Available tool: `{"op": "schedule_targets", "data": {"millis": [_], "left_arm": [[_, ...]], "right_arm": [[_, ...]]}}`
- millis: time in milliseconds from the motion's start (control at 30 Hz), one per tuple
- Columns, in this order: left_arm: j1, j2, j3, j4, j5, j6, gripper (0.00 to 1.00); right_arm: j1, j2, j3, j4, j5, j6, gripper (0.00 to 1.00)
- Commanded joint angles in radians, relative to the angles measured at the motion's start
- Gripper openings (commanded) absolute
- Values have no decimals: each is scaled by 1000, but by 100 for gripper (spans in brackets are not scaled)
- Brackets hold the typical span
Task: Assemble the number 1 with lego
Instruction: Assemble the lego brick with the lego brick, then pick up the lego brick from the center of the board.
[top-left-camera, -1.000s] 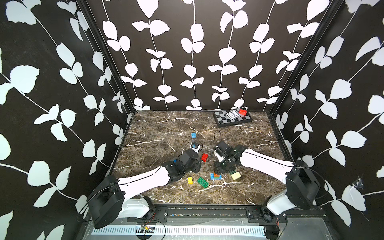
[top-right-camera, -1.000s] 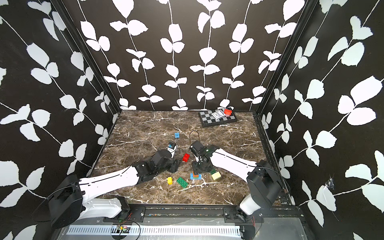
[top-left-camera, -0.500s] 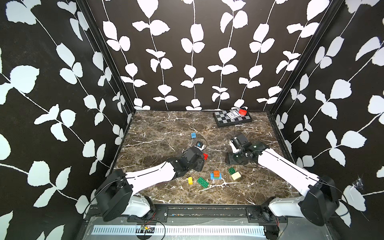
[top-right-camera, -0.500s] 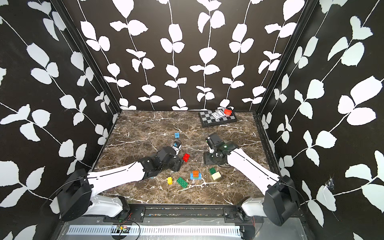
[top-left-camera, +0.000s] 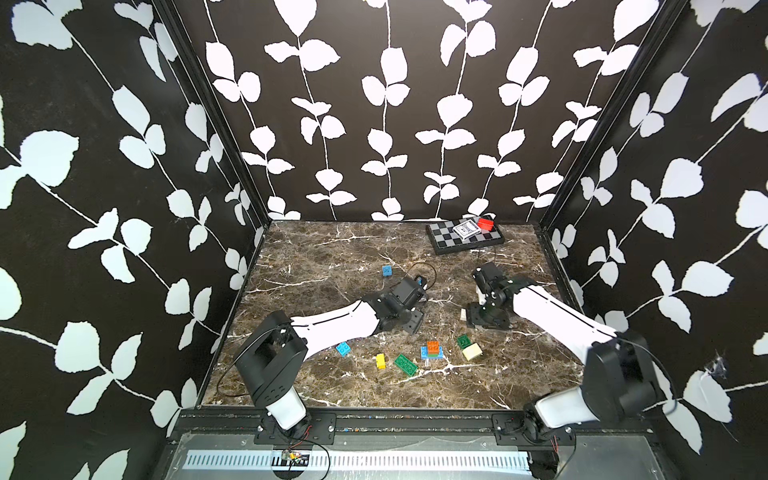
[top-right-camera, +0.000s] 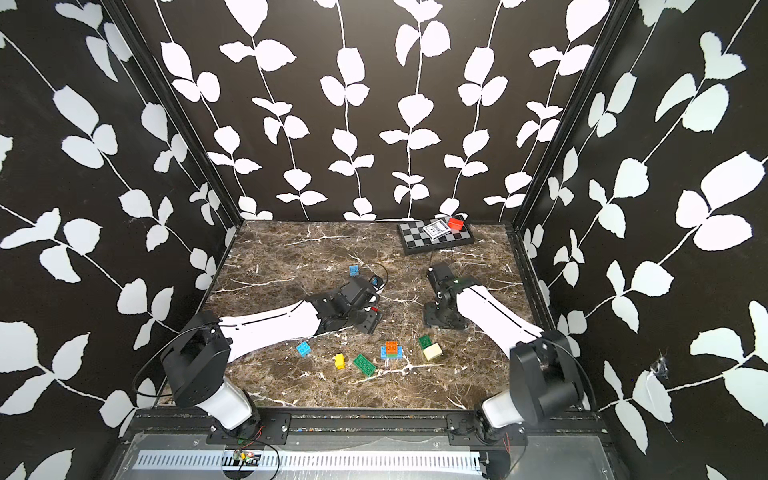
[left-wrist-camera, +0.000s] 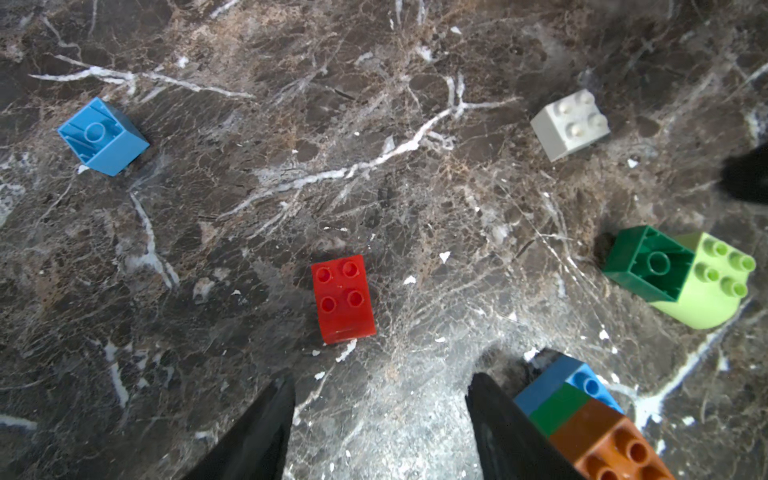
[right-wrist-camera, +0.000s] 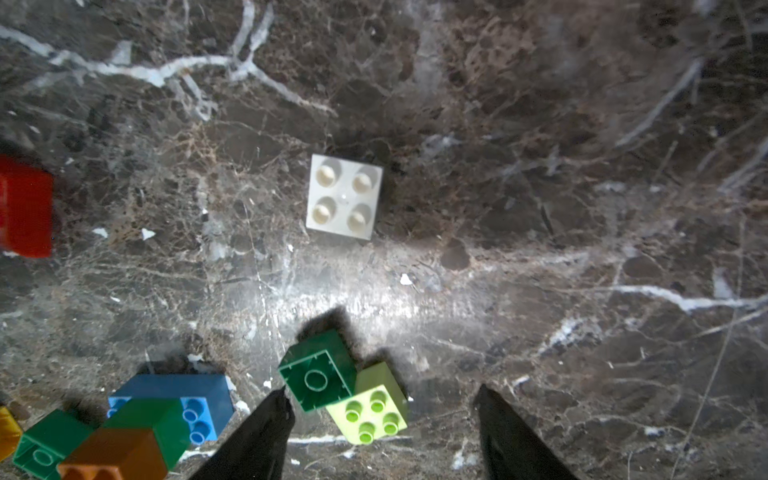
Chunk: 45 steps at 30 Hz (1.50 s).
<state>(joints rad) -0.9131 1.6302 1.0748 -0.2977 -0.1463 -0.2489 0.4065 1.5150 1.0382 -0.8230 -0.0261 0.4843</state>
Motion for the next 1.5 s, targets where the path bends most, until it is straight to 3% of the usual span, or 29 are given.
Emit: {"op": "schedule_targets", "data": {"millis": [0, 267, 767, 1067, 1233, 1467], "left_arm": [[13, -48, -14, 29, -23, -29, 69], [22, -104, -64, 62, -57, -46, 69], [40, -141, -104, 80, -55, -47, 69], [45, -154, -122, 90, -54, -55, 69], [45, -164, -131, 92, -58, -62, 69], [51, -199, -176, 115, -71, -91, 69]], "right_arm": [[13, 76, 90, 26, -14, -46, 74], [21, 270, 201, 7, 57, -33, 73], [20, 389, 267, 38, 73, -3, 52], [20, 387, 251, 31, 75, -1, 46], [20, 350, 240, 27, 74, -23, 33], [22, 193, 200, 4, 63, -172, 27]]}}
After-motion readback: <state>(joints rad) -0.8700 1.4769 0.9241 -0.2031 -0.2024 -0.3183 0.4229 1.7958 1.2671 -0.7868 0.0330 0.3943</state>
